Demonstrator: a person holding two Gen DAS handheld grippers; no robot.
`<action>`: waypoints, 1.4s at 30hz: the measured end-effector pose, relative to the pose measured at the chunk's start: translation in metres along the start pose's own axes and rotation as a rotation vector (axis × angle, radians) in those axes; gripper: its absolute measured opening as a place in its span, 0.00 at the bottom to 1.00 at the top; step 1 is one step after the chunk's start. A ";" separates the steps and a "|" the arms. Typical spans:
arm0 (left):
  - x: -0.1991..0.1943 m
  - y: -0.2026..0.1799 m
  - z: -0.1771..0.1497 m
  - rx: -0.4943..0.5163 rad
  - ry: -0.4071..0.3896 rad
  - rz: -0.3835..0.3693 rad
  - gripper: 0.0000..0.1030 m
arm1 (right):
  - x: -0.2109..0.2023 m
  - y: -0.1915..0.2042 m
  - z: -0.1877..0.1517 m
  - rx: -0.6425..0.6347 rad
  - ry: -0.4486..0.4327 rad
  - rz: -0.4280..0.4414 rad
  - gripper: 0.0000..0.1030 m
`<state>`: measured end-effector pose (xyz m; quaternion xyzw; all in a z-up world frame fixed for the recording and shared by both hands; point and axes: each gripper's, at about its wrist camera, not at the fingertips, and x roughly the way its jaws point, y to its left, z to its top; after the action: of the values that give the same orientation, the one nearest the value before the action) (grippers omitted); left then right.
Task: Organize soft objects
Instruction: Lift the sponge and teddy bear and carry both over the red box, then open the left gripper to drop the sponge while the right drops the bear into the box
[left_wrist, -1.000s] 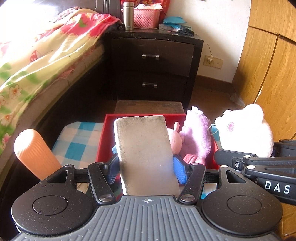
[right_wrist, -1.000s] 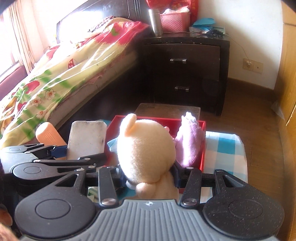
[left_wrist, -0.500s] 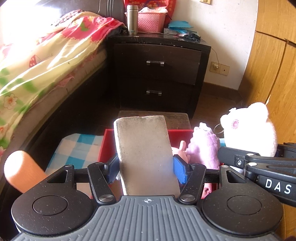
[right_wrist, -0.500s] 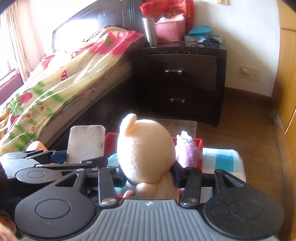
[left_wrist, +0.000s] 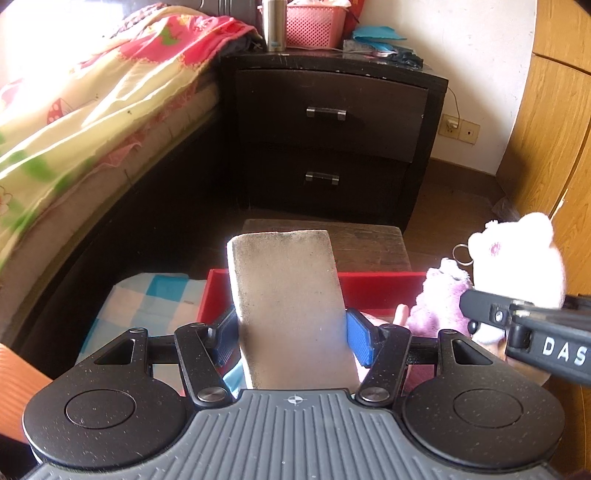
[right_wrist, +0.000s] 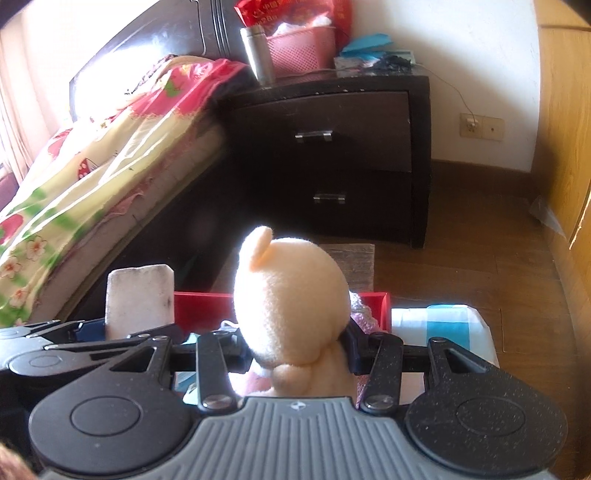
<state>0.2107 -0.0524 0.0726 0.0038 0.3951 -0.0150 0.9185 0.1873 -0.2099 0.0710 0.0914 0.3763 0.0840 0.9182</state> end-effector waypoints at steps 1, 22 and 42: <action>0.002 0.001 0.001 -0.005 0.001 0.000 0.59 | 0.003 0.000 -0.001 -0.004 0.005 -0.003 0.23; 0.033 -0.001 -0.003 0.006 0.058 0.013 0.68 | 0.043 0.001 -0.021 -0.036 0.095 -0.074 0.29; 0.016 -0.001 0.001 0.013 0.021 0.024 0.79 | 0.031 -0.007 -0.016 0.026 0.026 -0.091 0.47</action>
<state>0.2227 -0.0543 0.0616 0.0146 0.4047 -0.0064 0.9143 0.1981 -0.2079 0.0376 0.0848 0.3930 0.0384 0.9148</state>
